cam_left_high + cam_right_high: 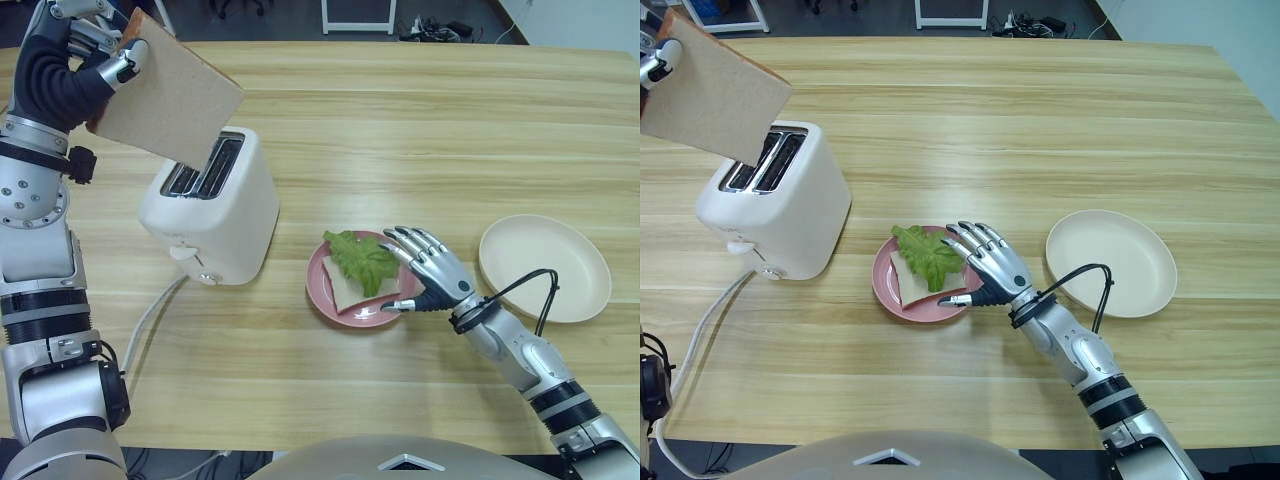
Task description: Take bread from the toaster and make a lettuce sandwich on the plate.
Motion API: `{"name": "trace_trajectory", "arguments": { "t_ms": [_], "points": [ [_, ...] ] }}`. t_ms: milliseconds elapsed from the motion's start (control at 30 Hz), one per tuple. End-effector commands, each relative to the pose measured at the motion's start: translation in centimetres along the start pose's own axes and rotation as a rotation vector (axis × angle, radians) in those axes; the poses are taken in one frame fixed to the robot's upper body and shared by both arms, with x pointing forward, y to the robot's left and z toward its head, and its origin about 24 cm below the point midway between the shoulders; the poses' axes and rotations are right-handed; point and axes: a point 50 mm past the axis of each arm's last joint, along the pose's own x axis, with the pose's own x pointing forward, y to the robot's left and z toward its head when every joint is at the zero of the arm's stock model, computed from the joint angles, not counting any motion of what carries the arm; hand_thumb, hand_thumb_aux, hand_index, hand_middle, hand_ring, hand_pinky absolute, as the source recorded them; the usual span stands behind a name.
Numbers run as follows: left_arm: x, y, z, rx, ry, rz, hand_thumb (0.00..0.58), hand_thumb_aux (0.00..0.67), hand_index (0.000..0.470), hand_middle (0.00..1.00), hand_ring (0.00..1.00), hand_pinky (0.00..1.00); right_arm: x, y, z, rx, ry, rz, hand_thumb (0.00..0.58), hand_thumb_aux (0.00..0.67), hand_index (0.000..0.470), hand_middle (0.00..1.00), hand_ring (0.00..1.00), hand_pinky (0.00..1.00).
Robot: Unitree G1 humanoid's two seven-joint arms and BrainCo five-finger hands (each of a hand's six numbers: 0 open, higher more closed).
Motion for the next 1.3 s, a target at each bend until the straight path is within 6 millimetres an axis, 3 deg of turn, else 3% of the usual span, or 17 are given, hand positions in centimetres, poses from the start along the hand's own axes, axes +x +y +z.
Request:
{"name": "trace_trajectory", "arguments": {
  "t_ms": [33, 200, 400, 600, 733, 1033, 1300],
  "points": [
    [0.4, -1.3, 0.9, -0.12, -0.054, -0.063, 0.58, 0.67, 0.47, 1.0, 1.0, 1.0, -0.4, -1.2, -0.8, 0.019, 0.029, -0.04, 0.0, 0.0, 0.0, 0.0, 0.0, 0.0],
    [1.2, -4.7, 2.3, -0.246, -0.111, -0.216, 0.58, 0.67, 0.47, 1.0, 1.0, 1.0, -1.8, -3.7, -2.2, 0.112, 0.09, -0.125, 0.0, 0.0, 0.0, 0.0, 0.0, 0.0],
    [1.8, -9.0, 3.1, -0.351, -0.133, -0.442, 0.58, 0.67, 0.47, 1.0, 1.0, 1.0, -4.9, -7.0, -3.9, 0.292, 0.138, -0.205, 0.0, 0.0, 0.0, 0.0, 0.0, 0.0],
    [3.0, -13.6, 2.0, -0.462, -0.066, -0.641, 0.58, 0.67, 0.47, 1.0, 1.0, 1.0, -8.1, -8.6, -3.2, 0.507, 0.051, -0.127, 0.0, 0.0, 0.0, 0.0, 0.0, 0.0],
    [3.2, -16.8, 1.0, -0.494, -0.001, -0.764, 0.58, 0.67, 0.47, 1.0, 1.0, 1.0, -9.3, -8.0, -1.1, 0.599, -0.065, 0.008, 0.0, 0.0, 0.0, 0.0, 0.0, 0.0],
    [2.5, -22.6, 0.0, -0.532, 0.131, -0.931, 0.58, 0.67, 0.47, 1.0, 1.0, 1.0, -8.1, -5.7, 1.8, 0.643, -0.164, 0.134, 0.0, 0.0, 0.0, 0.0, 0.0, 0.0],
    [0.7, -24.6, -0.3, -0.536, 0.19, -1.017, 0.58, 0.67, 0.47, 1.0, 1.0, 1.0, -5.7, -4.1, 3.2, 0.591, -0.187, 0.181, 0.0, 0.0, 0.0, 0.0, 0.0, 0.0]
  ]
}}
